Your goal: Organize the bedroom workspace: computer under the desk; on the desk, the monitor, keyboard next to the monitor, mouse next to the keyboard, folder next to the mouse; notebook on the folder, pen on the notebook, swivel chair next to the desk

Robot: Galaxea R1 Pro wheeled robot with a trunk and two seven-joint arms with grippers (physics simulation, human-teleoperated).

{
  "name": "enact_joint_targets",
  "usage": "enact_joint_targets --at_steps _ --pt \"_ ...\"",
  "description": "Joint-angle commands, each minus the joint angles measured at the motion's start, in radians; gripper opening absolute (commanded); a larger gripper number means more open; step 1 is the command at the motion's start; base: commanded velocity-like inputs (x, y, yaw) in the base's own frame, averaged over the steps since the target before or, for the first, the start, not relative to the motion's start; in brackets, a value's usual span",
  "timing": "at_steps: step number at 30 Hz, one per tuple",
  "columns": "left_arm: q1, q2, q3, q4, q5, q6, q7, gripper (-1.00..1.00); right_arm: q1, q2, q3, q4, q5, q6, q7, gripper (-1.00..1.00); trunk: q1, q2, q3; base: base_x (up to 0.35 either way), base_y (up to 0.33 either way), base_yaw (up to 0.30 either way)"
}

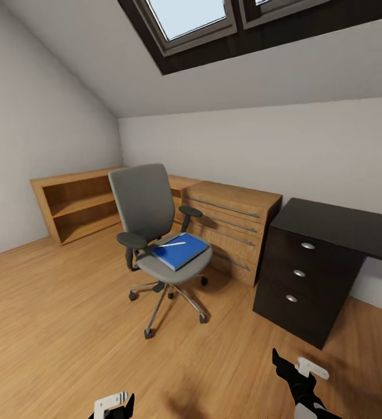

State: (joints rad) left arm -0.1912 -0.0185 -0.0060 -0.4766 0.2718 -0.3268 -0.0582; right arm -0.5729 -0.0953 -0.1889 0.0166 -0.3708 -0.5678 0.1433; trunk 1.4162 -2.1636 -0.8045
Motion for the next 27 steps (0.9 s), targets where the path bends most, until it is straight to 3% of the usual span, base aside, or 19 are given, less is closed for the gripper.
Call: enact_joint_targets --at_steps 1,27 --pt "-0.001 0.000 -0.001 0.001 0.010 -0.003 -0.006 1.00 -0.001 0.000 -0.008 0.002 -0.005 -0.003 0.010 1.00 0.000 0.000 -0.001 0.000 0.000 -0.066" --pt "-0.001 -0.001 -0.002 0.000 0.010 -0.003 -0.006 1.00 -0.001 0.003 -0.008 0.003 -0.006 -0.003 0.010 1.00 0.000 0.000 -0.001 0.000 0.000 -0.017"
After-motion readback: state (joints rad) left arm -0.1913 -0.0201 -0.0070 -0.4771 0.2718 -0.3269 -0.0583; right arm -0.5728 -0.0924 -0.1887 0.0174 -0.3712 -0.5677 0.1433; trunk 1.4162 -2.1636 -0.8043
